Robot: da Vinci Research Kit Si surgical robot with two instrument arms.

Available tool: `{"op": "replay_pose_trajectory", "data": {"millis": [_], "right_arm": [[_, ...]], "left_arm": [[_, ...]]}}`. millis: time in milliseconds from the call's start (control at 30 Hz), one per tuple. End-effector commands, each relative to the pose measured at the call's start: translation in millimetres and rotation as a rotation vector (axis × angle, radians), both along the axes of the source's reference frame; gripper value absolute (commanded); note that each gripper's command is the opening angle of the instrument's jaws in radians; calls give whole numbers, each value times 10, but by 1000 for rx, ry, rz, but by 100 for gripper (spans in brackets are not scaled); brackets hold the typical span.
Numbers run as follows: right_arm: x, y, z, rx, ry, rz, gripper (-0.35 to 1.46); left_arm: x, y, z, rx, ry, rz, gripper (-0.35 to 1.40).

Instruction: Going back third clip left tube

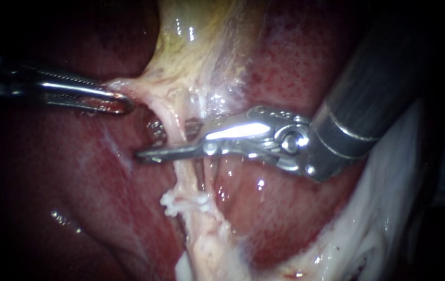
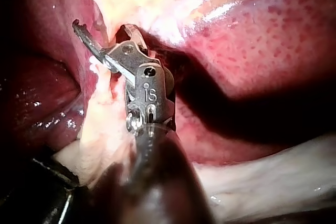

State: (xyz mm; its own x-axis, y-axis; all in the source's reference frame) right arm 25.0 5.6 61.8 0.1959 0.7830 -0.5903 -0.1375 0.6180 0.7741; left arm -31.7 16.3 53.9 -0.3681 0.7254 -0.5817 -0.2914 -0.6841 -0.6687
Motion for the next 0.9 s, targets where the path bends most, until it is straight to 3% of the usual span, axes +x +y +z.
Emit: {"op": "replay_pose_trajectory", "data": {"millis": [33,300,667,900], "right_arm": [[-3,0,0,-19,-1,-3,49],[-32,-12,-11,-142,28,-61,50],[-107,-36,-32,-399,54,-124,50],[-151,-40,-46,-497,66,-159,50]], "left_arm": [[1,0,0,0,-1,1,-35],[4,-1,-1,0,-1,2,-35],[7,-1,-1,0,-2,4,-35],[7,-1,-1,0,-3,4,-35]]}}
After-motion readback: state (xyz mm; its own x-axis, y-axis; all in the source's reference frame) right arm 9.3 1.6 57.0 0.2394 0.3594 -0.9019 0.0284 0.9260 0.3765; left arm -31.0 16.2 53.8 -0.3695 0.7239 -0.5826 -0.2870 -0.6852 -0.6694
